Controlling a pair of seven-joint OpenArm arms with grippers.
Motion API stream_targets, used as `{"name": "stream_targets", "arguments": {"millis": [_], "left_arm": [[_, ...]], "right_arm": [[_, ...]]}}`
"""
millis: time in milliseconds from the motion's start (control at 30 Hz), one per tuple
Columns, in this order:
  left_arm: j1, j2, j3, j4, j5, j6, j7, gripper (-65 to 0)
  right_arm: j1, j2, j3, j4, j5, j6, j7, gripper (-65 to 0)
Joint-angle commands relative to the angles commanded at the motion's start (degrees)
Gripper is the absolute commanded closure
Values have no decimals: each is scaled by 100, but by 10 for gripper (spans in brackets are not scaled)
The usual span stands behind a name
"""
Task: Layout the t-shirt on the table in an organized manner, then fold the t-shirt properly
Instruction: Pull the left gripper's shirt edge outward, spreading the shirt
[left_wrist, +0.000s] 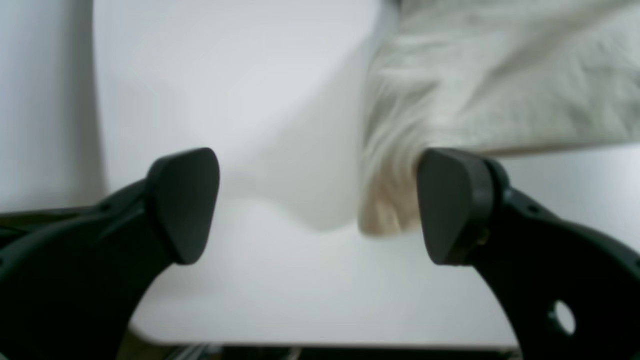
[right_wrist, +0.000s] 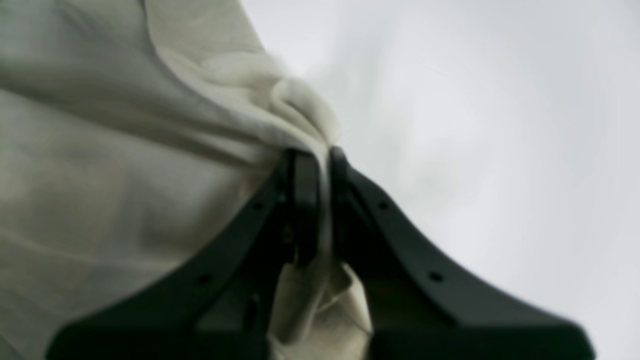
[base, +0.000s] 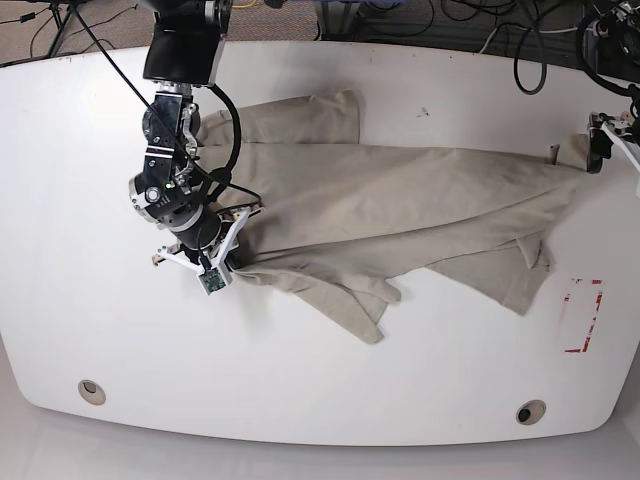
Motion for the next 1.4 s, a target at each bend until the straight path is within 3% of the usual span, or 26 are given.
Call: {"name": "stream_targets", "arguments": {"millis": [400,700,800,1167,1400], "left_arm": [[237,-44,-9,-79,167,0,9,-592],[-264,527,0,-835,202,0,0,-592],[-369,571,18,-1099,229,0,0,-592],[-519,580,897,-1503,607,0,-273,-589],[-826,580,923,-2066,967,0,-316,-410]], "right_arm": [[0,-9,0,0,0,0,9,0],[0,-79,0,0,-26,0,9,0],[-9,-79,0,0,0,0,9,0],[-9,-79,0,-158,0,18,18,0],[-9,-79,9,-141,0,35,18,0]]}}
